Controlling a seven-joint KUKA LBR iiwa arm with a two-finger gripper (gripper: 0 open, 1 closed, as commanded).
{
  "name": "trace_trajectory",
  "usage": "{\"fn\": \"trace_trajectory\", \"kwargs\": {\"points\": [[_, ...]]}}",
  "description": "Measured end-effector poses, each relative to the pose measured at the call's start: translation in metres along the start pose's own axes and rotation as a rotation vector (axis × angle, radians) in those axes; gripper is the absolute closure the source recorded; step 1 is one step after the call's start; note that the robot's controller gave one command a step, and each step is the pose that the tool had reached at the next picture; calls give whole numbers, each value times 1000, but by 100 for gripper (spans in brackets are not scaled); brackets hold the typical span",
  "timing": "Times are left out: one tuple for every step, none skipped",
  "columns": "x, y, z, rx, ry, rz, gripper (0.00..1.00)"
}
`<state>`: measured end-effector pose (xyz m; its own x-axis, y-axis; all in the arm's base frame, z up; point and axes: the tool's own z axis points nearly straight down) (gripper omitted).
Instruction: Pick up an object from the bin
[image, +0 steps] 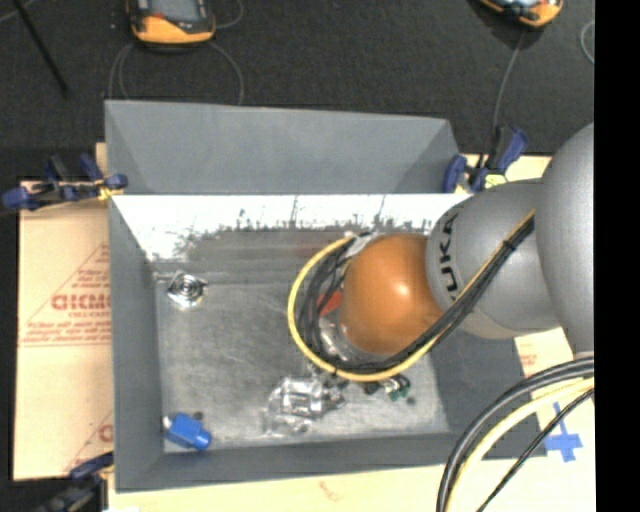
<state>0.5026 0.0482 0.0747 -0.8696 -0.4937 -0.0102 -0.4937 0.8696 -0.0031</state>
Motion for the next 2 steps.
{"fn": "trace_trajectory", "kwargs": {"points": [[-48,15,-12,-2,3,-237,100],[-3,-68,-164,4,2,-341,100]]}}
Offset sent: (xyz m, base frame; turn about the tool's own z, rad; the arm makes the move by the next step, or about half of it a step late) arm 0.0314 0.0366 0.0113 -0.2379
